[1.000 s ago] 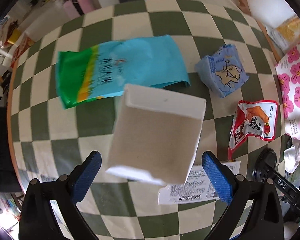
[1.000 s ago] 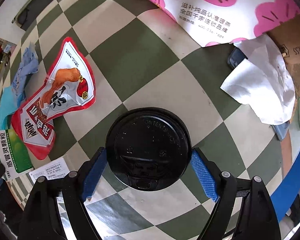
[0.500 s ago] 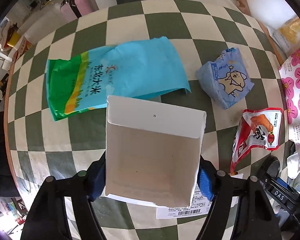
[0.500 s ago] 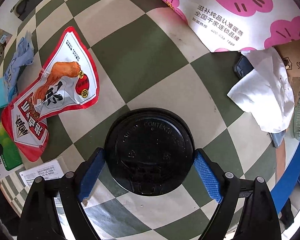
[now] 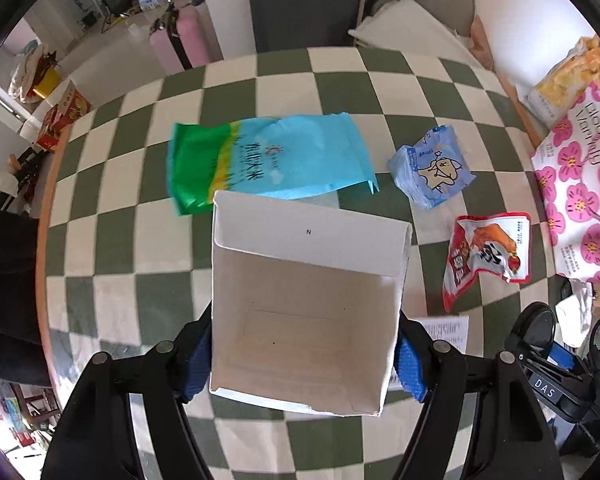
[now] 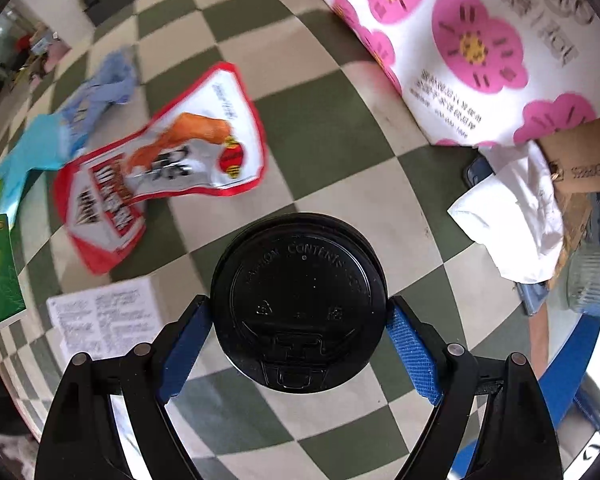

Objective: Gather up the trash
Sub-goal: 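Carry the white box and black lid down toward the trash bin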

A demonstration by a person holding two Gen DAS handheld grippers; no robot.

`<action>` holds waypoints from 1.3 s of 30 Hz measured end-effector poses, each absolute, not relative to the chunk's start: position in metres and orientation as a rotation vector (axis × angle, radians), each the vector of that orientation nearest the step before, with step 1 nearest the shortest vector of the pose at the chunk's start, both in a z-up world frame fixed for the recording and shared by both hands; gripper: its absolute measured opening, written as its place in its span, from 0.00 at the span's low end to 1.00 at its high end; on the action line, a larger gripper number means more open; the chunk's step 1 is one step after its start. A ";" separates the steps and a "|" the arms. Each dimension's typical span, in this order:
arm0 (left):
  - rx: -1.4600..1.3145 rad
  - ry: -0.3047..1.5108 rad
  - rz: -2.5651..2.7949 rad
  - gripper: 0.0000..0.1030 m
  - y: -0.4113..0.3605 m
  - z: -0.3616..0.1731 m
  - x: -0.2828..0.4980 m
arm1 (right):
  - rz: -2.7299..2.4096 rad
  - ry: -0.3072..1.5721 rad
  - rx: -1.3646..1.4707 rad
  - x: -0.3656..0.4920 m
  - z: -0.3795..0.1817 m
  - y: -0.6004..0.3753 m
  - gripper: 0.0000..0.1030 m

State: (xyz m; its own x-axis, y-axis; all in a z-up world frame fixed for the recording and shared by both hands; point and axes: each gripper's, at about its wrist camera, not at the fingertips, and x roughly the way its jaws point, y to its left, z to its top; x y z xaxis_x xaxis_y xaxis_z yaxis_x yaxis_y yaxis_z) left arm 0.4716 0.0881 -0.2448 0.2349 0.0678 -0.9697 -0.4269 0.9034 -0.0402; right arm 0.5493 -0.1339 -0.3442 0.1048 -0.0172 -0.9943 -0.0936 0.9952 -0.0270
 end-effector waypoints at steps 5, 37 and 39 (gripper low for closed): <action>-0.339 1.241 0.362 0.70 0.093 -0.228 0.430 | 0.154 1.403 -0.129 0.523 -0.313 -0.112 0.86; -0.551 1.351 0.275 0.70 0.032 -0.281 0.004 | 0.399 1.434 -0.055 0.058 -0.286 -0.153 0.86; -0.589 1.414 0.286 0.70 0.030 -0.320 -0.002 | 0.405 1.495 -0.060 0.046 -0.322 -0.157 0.86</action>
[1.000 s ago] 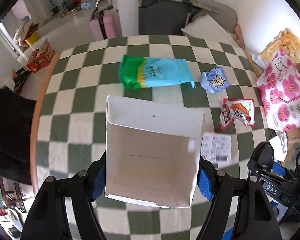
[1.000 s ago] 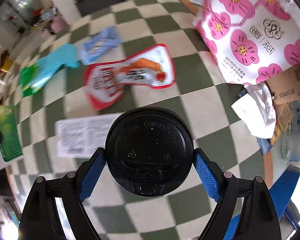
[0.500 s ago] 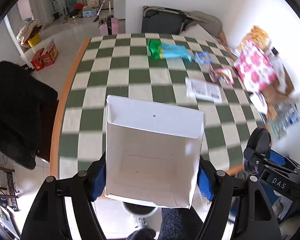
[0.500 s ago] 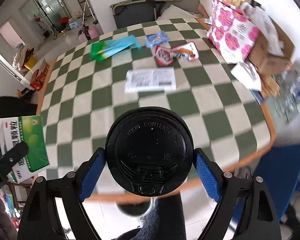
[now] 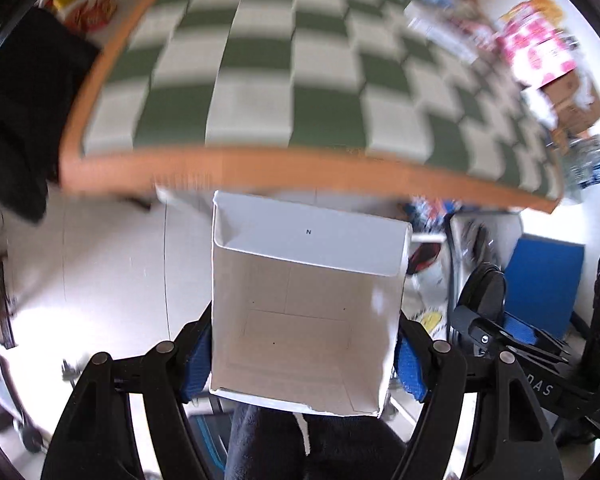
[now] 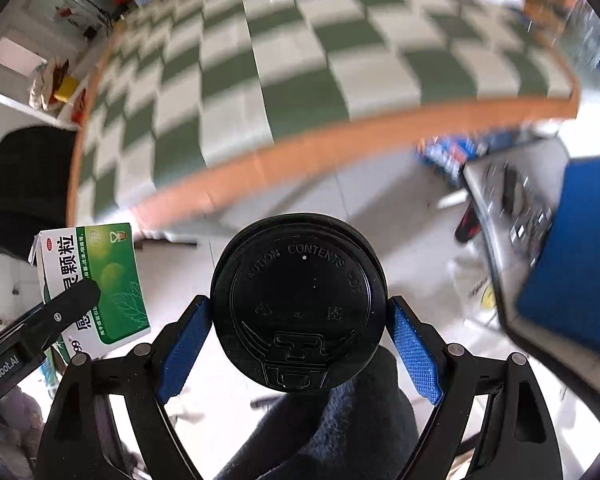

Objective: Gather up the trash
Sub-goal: 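Carry the white box and black lid down toward the trash bin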

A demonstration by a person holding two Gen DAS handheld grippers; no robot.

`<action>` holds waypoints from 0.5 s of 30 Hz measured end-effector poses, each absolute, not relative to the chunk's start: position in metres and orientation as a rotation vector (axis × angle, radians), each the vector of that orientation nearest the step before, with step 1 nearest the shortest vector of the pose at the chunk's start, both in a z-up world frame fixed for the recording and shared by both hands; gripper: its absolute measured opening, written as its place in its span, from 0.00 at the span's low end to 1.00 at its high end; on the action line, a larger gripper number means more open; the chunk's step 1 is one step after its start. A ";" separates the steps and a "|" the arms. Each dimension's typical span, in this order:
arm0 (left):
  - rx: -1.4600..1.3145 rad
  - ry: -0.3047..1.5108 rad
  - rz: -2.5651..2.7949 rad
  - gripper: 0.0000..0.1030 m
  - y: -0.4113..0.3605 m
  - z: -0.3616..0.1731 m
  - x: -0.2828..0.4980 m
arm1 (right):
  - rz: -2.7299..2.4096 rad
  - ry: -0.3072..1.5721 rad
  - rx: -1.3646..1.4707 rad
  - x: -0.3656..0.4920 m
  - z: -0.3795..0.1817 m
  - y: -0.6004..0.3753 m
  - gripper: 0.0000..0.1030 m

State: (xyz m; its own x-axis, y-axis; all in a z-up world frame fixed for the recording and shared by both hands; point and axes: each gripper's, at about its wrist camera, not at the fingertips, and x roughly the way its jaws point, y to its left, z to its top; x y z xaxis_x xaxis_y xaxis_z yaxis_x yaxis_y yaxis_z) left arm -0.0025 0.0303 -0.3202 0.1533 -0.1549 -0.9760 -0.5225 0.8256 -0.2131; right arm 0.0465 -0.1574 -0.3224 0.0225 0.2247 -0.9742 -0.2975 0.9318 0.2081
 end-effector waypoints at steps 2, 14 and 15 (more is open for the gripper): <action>-0.619 1.460 0.299 0.70 0.031 -0.353 -0.007 | 0.402 1.554 -0.051 0.040 -0.360 -0.160 0.86; -0.762 1.606 0.300 0.71 0.045 -0.606 0.000 | 0.420 1.753 -0.046 0.041 -0.627 -0.150 0.86; -0.753 1.622 0.297 0.71 0.045 -0.627 0.001 | 0.431 1.762 -0.049 0.040 -0.653 -0.147 0.86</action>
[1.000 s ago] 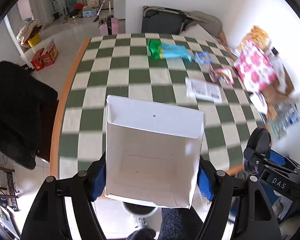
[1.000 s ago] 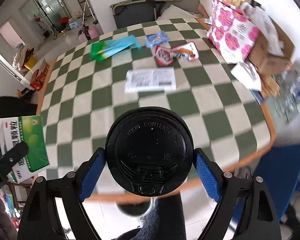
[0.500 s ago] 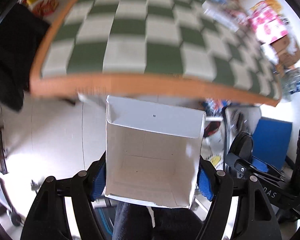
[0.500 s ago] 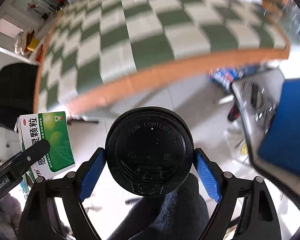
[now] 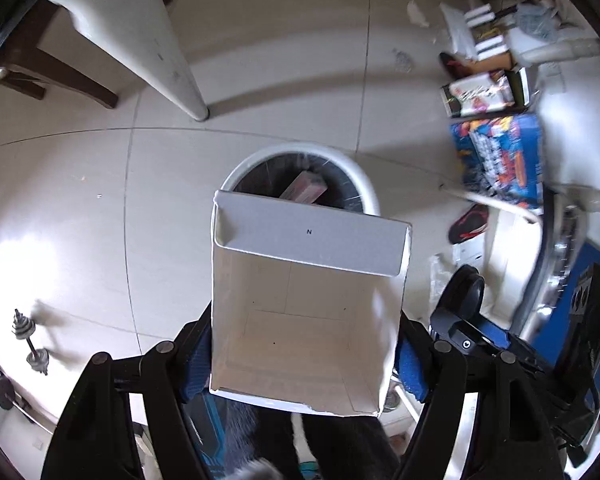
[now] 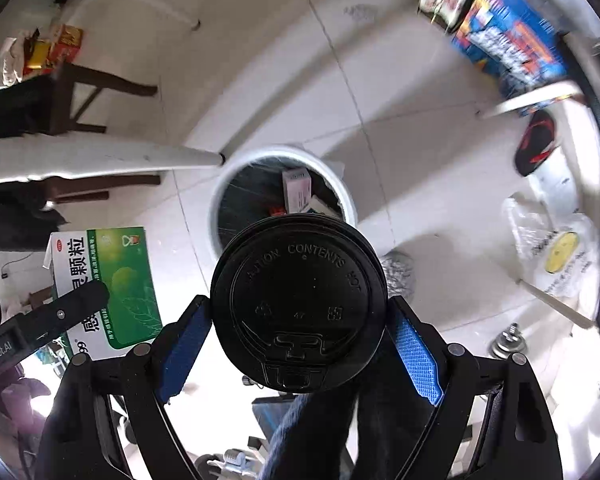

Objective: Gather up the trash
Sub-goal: 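Carry the white box and black lid down toward the trash bin, then open both tools over the bin, dropping the box and black lid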

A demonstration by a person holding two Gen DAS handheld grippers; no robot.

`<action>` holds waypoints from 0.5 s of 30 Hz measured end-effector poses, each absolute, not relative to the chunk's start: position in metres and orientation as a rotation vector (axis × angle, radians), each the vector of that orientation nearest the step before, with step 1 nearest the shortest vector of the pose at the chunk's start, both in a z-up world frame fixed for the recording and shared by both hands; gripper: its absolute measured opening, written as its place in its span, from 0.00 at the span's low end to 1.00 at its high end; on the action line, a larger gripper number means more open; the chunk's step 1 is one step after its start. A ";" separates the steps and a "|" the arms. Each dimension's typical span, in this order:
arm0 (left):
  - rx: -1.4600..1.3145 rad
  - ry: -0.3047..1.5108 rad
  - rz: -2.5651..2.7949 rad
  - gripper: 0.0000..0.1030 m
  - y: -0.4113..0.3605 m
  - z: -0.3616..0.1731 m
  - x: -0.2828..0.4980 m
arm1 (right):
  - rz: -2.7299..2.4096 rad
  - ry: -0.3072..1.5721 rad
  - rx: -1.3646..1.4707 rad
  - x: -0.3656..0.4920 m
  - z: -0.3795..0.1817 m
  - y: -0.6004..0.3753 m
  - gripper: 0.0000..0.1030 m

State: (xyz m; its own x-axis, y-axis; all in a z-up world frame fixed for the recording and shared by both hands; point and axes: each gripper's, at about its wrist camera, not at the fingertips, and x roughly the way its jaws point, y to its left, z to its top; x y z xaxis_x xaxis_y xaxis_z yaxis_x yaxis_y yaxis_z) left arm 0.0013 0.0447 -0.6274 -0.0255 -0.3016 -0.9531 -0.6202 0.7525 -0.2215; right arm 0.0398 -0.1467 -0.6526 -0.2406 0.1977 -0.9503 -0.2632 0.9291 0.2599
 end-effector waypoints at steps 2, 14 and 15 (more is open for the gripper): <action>-0.757 1.651 0.290 0.74 0.045 -0.650 0.001 | 0.449 1.774 -0.069 0.039 -0.688 -0.138 0.86; -0.742 1.651 0.379 1.00 0.063 -0.676 -0.023 | 0.531 1.791 -0.140 0.024 -0.778 -0.120 1.00; -0.730 1.640 0.391 1.00 0.064 -0.673 -0.024 | 0.529 1.786 -0.146 0.025 -0.775 -0.123 1.00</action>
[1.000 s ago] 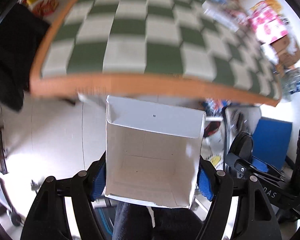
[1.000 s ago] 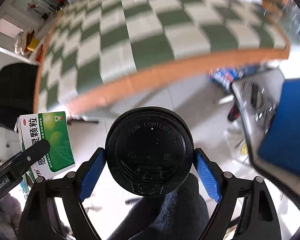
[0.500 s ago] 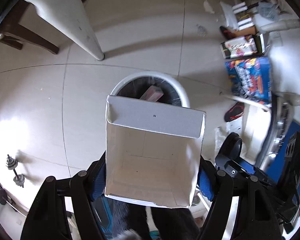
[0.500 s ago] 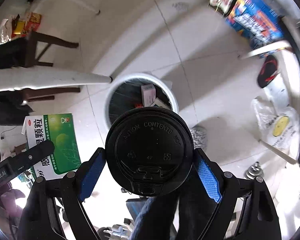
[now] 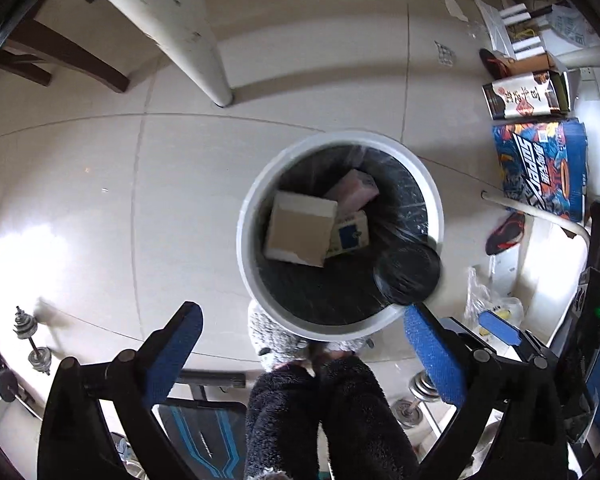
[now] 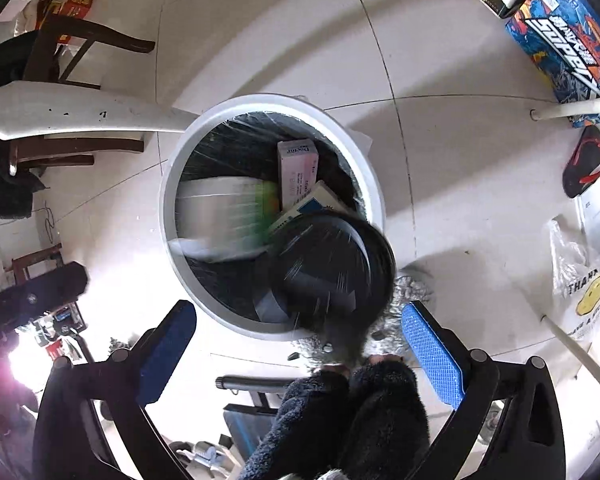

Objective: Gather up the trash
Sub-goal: 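Open both tools over the bin, dropping the box and black lid, then raise both tools back up toward the table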

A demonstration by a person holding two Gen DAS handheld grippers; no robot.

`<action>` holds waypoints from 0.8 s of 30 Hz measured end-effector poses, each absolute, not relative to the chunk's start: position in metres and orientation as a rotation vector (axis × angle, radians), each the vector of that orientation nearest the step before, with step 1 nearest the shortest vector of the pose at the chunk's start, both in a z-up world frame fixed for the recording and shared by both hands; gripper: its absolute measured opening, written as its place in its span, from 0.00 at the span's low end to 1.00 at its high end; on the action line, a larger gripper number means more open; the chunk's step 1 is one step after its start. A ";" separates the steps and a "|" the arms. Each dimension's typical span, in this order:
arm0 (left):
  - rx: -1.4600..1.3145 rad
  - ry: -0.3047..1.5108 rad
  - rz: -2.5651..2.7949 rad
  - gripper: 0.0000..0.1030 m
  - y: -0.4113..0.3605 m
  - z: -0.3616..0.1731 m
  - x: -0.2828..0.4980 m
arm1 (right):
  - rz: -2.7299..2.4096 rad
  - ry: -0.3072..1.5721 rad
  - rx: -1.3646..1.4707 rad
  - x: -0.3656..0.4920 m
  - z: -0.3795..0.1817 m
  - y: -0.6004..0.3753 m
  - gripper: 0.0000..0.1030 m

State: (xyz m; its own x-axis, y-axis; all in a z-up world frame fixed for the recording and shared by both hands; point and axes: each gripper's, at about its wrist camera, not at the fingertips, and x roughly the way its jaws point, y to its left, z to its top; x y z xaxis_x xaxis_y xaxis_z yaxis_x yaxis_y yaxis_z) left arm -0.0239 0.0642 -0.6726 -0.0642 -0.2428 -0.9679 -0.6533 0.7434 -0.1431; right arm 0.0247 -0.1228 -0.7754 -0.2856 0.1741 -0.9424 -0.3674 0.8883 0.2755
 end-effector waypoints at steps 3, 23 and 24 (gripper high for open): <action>-0.646 1.601 0.449 1.00 0.064 -0.652 -0.029 | 0.526 1.778 -0.166 0.023 -0.768 -0.123 1.00; -0.531 1.561 0.490 1.00 0.029 -0.498 -0.073 | 0.452 1.614 -0.310 -0.004 -0.575 -0.137 1.00; -0.526 1.559 0.487 1.00 0.027 -0.485 -0.076 | 0.455 1.603 -0.310 -0.006 -0.558 -0.138 1.00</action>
